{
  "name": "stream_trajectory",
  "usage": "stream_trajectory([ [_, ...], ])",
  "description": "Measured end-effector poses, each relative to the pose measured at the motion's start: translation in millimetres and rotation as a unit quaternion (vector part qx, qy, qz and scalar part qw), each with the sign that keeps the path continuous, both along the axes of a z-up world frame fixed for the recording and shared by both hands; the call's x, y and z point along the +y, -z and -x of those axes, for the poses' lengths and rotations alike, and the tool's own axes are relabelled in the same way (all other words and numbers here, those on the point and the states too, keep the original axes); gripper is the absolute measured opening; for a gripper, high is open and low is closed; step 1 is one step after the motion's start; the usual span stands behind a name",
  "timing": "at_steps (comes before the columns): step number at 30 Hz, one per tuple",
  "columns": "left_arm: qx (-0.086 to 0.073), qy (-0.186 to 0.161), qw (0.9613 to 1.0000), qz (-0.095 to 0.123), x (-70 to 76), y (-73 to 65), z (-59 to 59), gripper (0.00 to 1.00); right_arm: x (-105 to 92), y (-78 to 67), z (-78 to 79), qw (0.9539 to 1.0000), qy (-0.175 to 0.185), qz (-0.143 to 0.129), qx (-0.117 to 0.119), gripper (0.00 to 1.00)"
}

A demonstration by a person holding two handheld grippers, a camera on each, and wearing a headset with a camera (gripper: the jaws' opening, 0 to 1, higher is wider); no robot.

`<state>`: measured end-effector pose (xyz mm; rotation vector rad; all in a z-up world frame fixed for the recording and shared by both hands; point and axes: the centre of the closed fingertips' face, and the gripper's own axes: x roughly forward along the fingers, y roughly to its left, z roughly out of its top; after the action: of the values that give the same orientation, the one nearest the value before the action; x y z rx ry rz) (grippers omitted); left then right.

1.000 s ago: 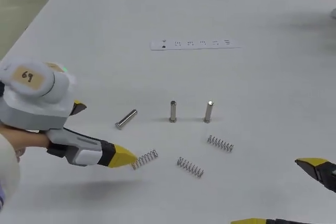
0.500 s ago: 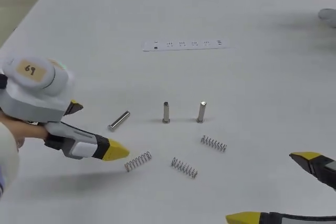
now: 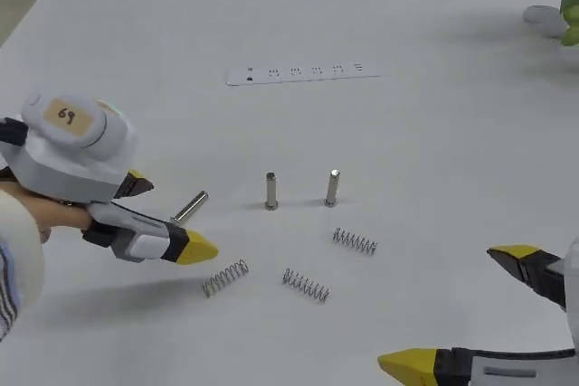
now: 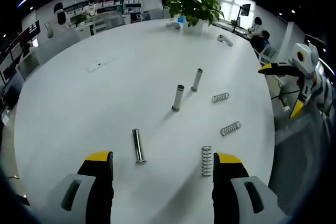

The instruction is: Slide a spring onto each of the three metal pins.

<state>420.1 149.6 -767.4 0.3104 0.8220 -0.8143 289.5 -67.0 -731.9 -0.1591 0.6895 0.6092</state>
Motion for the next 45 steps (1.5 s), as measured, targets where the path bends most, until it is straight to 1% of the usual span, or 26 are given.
stream_trajectory([
  [2, 0.006, 0.001, 1.0000, -0.002, -1.1, 2.1, -1.3, 0.73, 1.2, -1.0, -0.4, 1.0000, 0.002, -0.004, -0.001, 0.99],
  [5, 0.010, 0.000, 0.9999, 0.004, -3.9, 2.3, -4.0, 0.71, 1.0, -0.9, -0.9, 1.0000, 0.006, -0.005, -0.002, 0.99],
  [10, 0.009, -0.001, 1.0000, 0.002, -6.0, 3.8, -10.3, 0.64, 1.1, -0.5, 0.8, 0.9998, 0.014, -0.014, 0.001, 0.99],
  [13, 0.008, -0.011, 0.9999, 0.010, -6.5, 4.6, -15.9, 0.62, 1.3, 0.4, 2.2, 0.9998, 0.015, -0.014, 0.002, 0.99],
  [18, 0.005, -0.019, 0.9997, 0.013, -7.8, 7.0, -23.3, 0.56, 2.0, 1.3, 4.8, 0.9998, 0.016, -0.012, 0.003, 0.98],
  [21, 0.008, -0.020, 0.9997, 0.015, -9.4, 9.4, -25.8, 0.50, 2.3, 1.4, 5.4, 0.9998, 0.016, -0.010, 0.003, 0.98],
  [23, 0.011, -0.019, 0.9997, 0.015, -10.1, 11.5, -26.5, 0.49, 2.2, 1.6, 5.6, 0.9998, 0.016, -0.009, 0.004, 0.97],
  [28, 0.012, -0.022, 0.9995, 0.017, -13.3, 16.7, -30.8, 0.40, 2.0, 2.8, 6.5, 0.9998, 0.017, -0.007, 0.005, 0.97],
  [35, 0.013, -0.027, 0.9995, 0.011, -15.2, 24.8, -37.4, 0.34, 2.8, 5.7, 9.4, 0.9998, 0.016, -0.006, 0.010, 0.96],
  [37, 0.006, -0.030, 0.9995, 0.001, -13.5, 27.2, -41.3, 0.32, 2.5, 6.3, 10.0, 0.9998, 0.016, -0.005, 0.011, 0.96],
  [39, 0.005, -0.031, 0.9995, -0.005, -13.2, 29.6, -42.7, 0.30, 2.1, 7.2, 10.5, 0.9998, 0.016, -0.003, 0.013, 0.96],
  [45, 0.012, -0.036, 0.9993, -0.002, -16.7, 34.5, -43.9, 0.26, 2.6, 9.6, 12.9, 0.9998, 0.012, 0.002, 0.017, 0.95],
])
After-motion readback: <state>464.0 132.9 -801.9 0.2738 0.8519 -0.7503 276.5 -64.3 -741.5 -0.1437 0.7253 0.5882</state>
